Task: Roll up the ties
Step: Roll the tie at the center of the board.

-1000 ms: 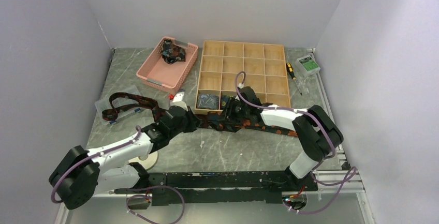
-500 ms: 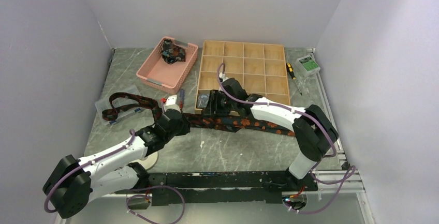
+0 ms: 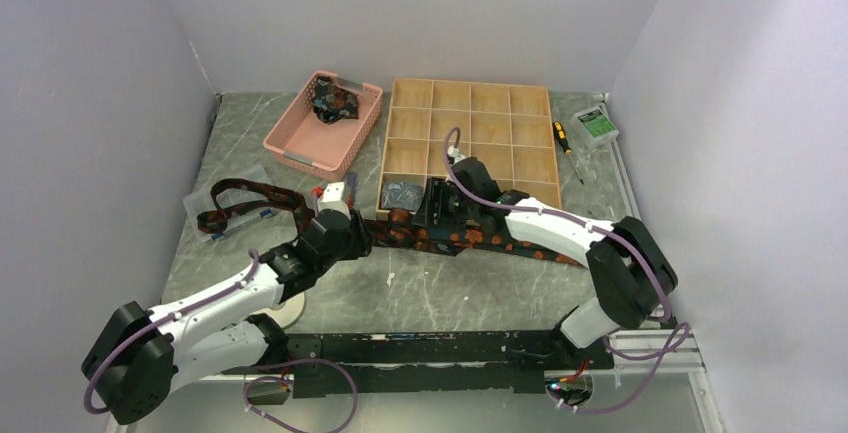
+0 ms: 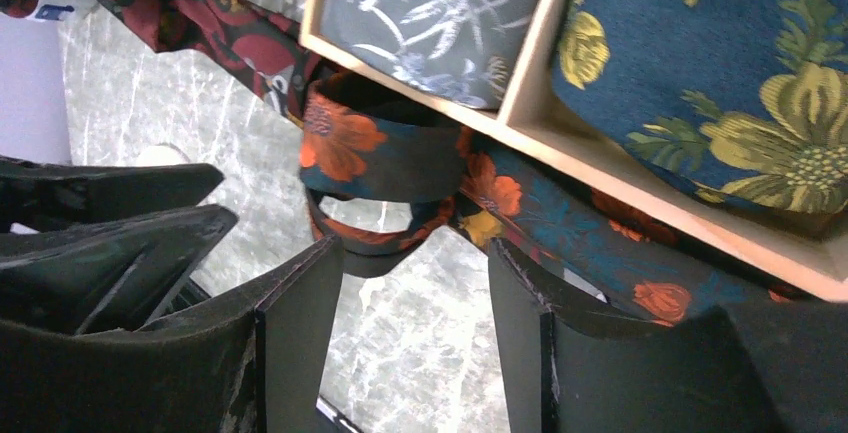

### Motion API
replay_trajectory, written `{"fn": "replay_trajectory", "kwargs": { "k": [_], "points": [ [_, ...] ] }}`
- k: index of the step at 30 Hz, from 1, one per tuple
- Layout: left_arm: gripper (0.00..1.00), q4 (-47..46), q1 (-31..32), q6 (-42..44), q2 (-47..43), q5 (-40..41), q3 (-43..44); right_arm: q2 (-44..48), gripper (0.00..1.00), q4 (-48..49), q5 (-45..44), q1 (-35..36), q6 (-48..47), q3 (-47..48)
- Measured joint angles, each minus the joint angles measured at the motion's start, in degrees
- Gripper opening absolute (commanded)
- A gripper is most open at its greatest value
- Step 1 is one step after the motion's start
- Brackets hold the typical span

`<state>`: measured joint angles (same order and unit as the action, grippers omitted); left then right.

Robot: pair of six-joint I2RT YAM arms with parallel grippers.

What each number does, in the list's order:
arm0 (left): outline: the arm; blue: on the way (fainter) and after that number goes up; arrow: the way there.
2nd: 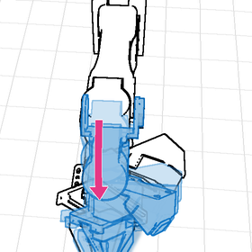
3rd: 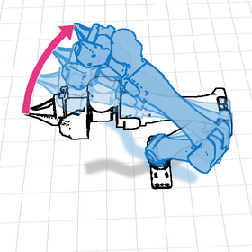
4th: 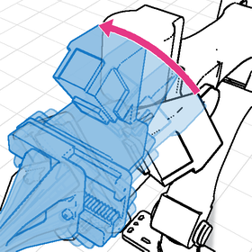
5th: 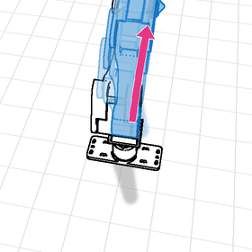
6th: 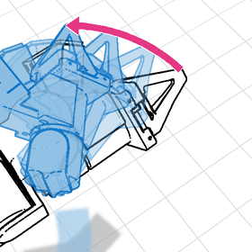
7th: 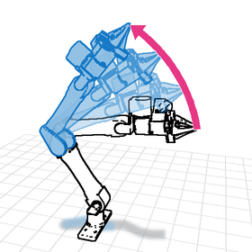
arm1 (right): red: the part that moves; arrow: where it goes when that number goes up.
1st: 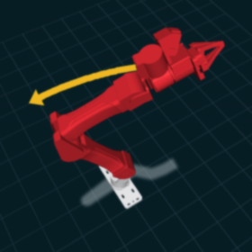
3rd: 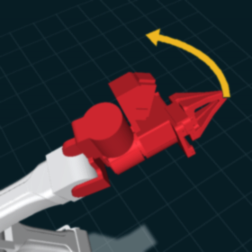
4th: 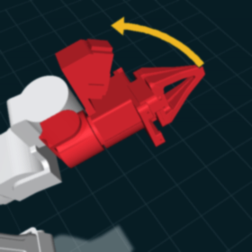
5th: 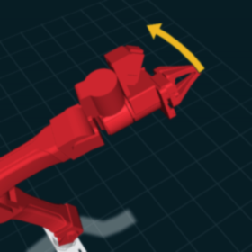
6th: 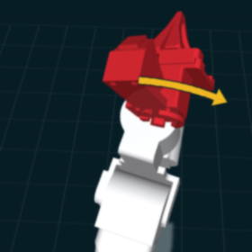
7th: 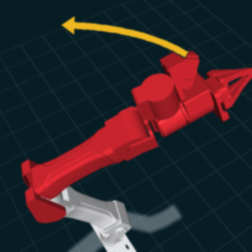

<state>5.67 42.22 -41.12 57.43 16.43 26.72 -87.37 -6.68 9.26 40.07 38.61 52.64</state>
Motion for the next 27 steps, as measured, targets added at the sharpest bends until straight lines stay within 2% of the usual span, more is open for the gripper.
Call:
{"fn": "replay_trajectory", "kwargs": {
  "k": [3, 7, 12, 16, 19, 22, 27],
  "points": [
    [0.50, -1.97, -0.13, 1.42, -0.11, -1.20, 0.20, -1.01, 0.50, 2.78, 3.76, -1.60, 1.81, -2.38],
    [0.50, -2.19, -0.20, 1.86, -0.33, -2.34, 1.55, -6.27, 0.48, 5.35, 7.74, 0.50, 3.34, -0.61],
    [0.50, 2.54, -0.20, 1.27, -6.29, 0.09, 2.71, -13.73, 0.51, 5.16, 11.10, 6.56, 1.49, 9.73],
    [0.57, 8.35, -0.20, 0.81, -15.58, 4.37, 2.73, -10.64, 0.57, 7.08, 12.02, 8.94, -0.61, 10.47],
    [0.60, 11.43, -0.20, 0.50, -22.29, 7.65, 2.73, -3.85, 0.59, 8.28, 9.60, 7.58, -1.53, 6.14],
    [0.60, 12.66, -0.26, -0.07, -24.37, 9.38, 2.73, 1.44, 0.59, 9.51, 7.28, 3.76, -0.96, 1.05],
    [0.59, 15.67, -0.26, -0.55, -18.34, 9.35, 3.91, -4.68, 0.58, 11.23, 7.67, -0.42, 1.77, -0.26]
  ]
}}
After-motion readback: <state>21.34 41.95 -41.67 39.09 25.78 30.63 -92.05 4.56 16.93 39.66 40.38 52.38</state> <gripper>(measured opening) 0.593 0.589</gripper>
